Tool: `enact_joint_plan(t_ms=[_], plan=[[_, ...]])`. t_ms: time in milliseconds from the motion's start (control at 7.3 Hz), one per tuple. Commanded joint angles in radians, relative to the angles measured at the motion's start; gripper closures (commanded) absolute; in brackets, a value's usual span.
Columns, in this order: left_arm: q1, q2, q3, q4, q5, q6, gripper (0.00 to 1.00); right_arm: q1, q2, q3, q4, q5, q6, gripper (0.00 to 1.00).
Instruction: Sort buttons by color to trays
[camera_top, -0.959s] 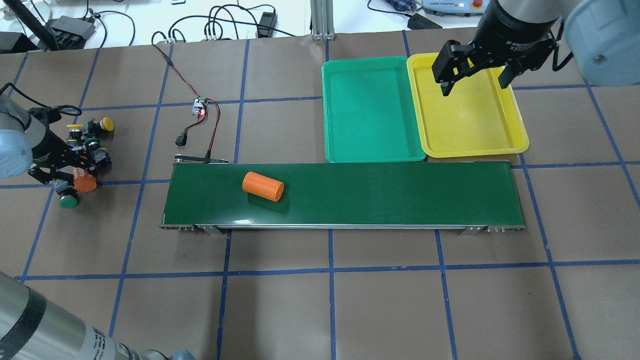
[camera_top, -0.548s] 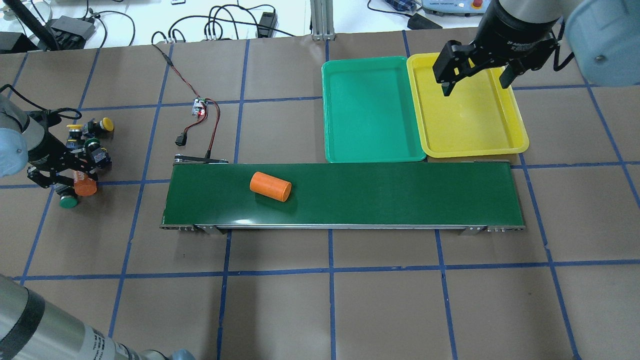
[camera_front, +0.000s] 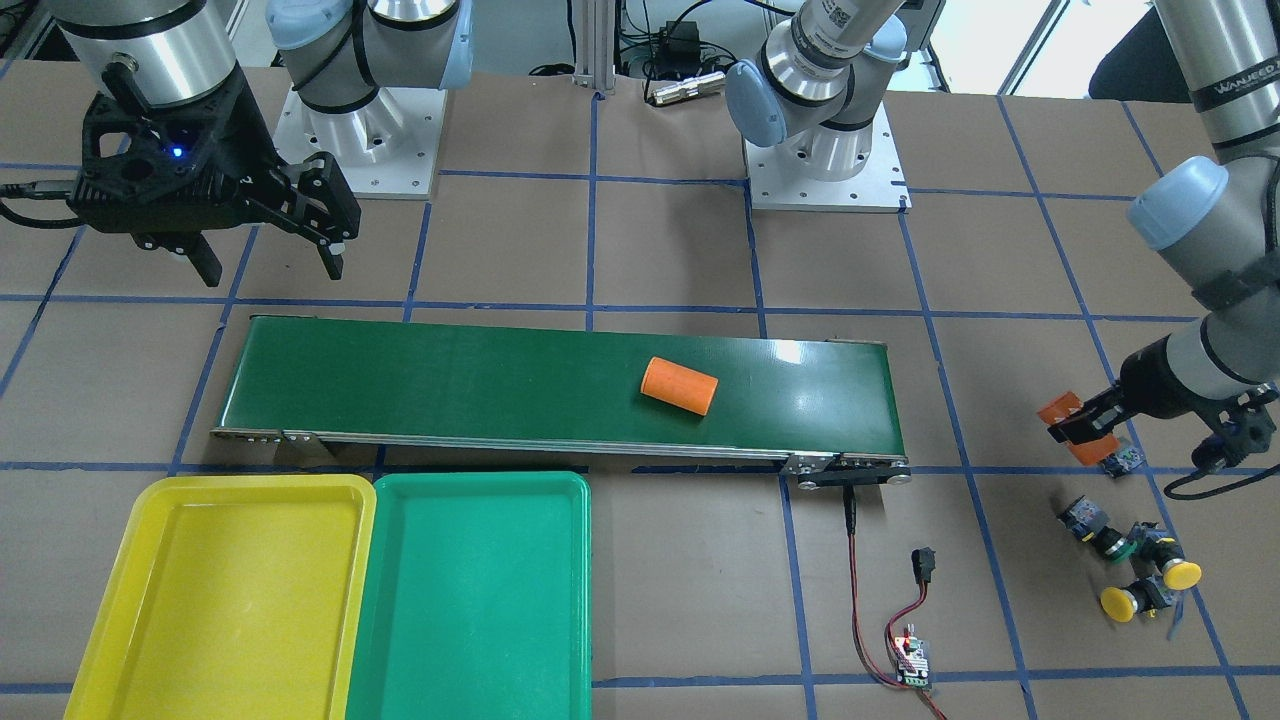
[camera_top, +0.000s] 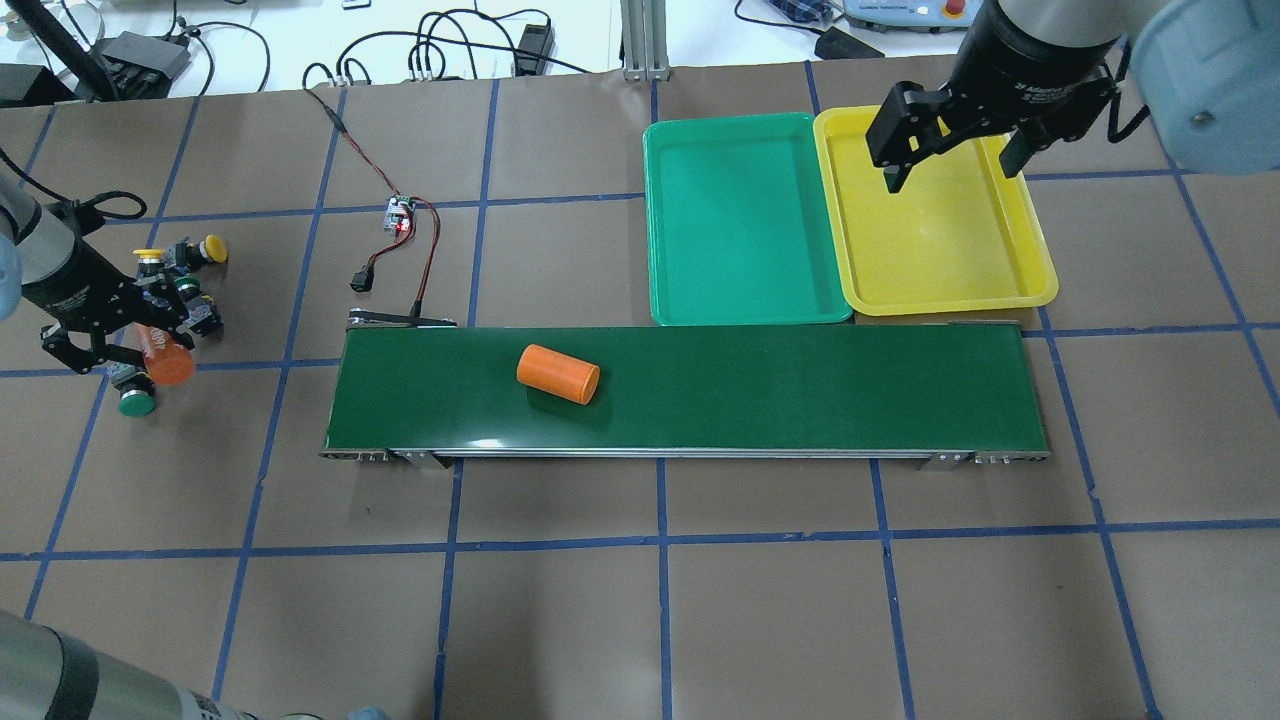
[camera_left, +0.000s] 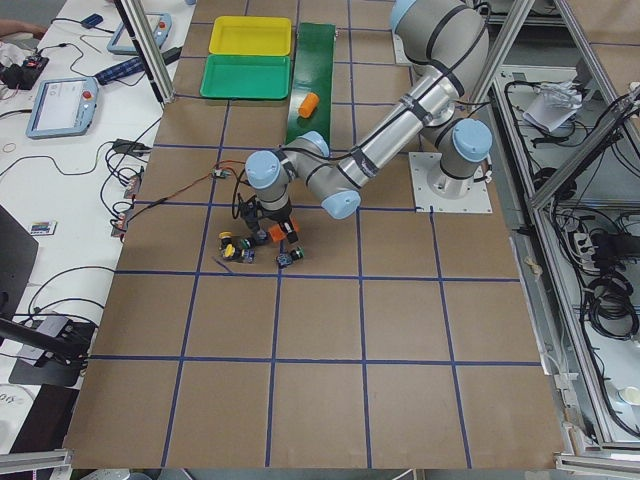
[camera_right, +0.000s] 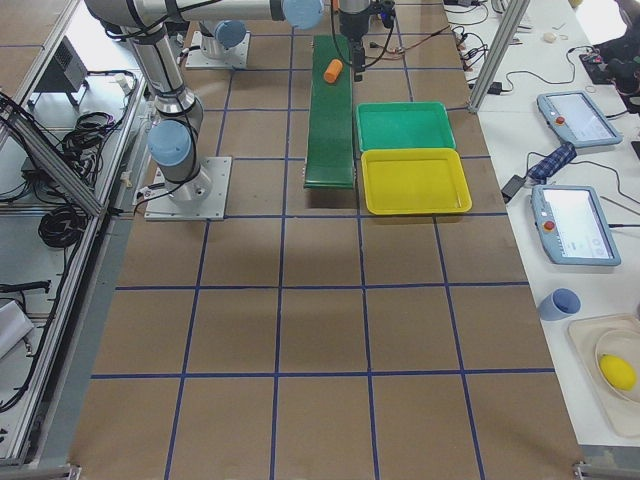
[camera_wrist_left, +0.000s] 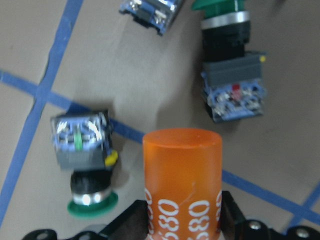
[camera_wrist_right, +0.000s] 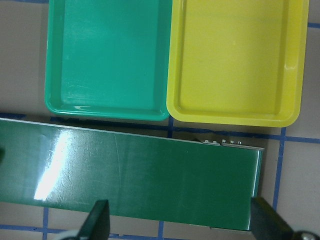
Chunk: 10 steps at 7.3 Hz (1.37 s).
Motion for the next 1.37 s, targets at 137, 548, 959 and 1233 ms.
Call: enact_joint_plan(t_ms=[137,548,959,1233], plan=[[-0.223,0.127,-0.027,-0.121,-0.004,-0.477,1.00,-0.002,0.000,0.000,0.000,0.000,0.000,0.00],[-0.476,0.109,-0.064,-0.101,-0.010,-0.967,1.00,-0.002,0.000,0.000,0.000,0.002,-0.003,0.00],[-0.514,0.090,-0.084,-0.100,-0.010,-1.059,1.00,-0.002,0.000,0.000,0.000,0.003,-0.006,0.00],[-0.514,0.086,-0.091,-0.100,0.001,-1.096,0.45,-0.002,0.000,0.000,0.000,0.000,-0.005,0.00]])
